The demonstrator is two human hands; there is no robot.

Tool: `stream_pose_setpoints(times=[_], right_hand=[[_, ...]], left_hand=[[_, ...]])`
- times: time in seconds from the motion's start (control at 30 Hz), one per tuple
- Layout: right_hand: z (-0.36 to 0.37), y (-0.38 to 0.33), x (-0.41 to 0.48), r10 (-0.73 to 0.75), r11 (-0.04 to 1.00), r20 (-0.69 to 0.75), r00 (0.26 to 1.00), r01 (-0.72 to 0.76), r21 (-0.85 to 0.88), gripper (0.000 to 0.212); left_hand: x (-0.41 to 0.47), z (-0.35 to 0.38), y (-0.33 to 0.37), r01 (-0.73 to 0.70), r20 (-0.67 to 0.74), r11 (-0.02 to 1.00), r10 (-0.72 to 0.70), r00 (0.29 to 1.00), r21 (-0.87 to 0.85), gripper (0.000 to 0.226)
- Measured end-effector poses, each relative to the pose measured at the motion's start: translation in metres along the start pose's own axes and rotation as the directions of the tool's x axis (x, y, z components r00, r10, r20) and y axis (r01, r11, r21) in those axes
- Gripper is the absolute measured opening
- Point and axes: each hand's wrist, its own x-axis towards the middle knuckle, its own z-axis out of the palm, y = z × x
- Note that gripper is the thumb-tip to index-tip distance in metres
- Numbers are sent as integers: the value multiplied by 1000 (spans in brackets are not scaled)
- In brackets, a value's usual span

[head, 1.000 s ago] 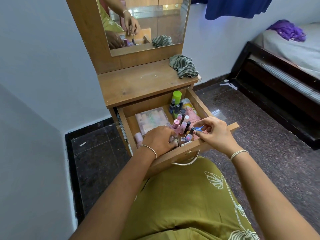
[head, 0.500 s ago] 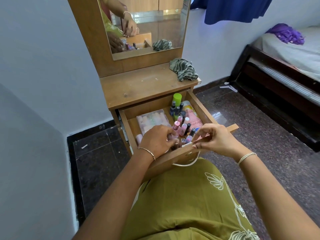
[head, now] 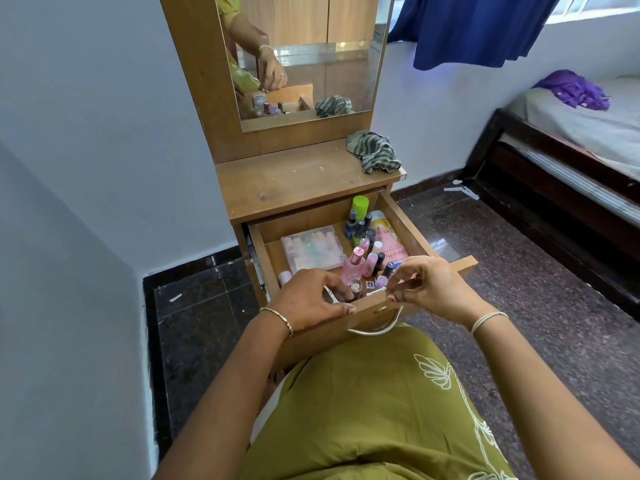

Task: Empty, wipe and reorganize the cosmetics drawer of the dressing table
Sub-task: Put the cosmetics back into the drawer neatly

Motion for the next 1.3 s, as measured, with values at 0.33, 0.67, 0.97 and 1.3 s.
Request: stream_pose_setpoints(times=[0.33, 0.67, 0.97, 1.3], right_hand=[[5, 0, 11, -8, 1000, -45, 999, 7, -18, 18], [9, -4, 34, -21, 998, -94, 995, 15, -65, 14], [18, -1, 58, -40, 993, -173, 984, 20, -114, 13], [25, -2, 88, -89, 974, -209, 974, 41, -224, 12]], left_hand=[[-12, 16, -2, 33, -216, 992, -6, 976, 124, 20], [-3, 11, -10, 41, -365, 979, 36, 930, 201, 21], [16, -2, -13, 136, -439, 949, 2, 899, 283, 18], [38, -19, -15, 185, -494, 900, 38, 869, 394, 20]])
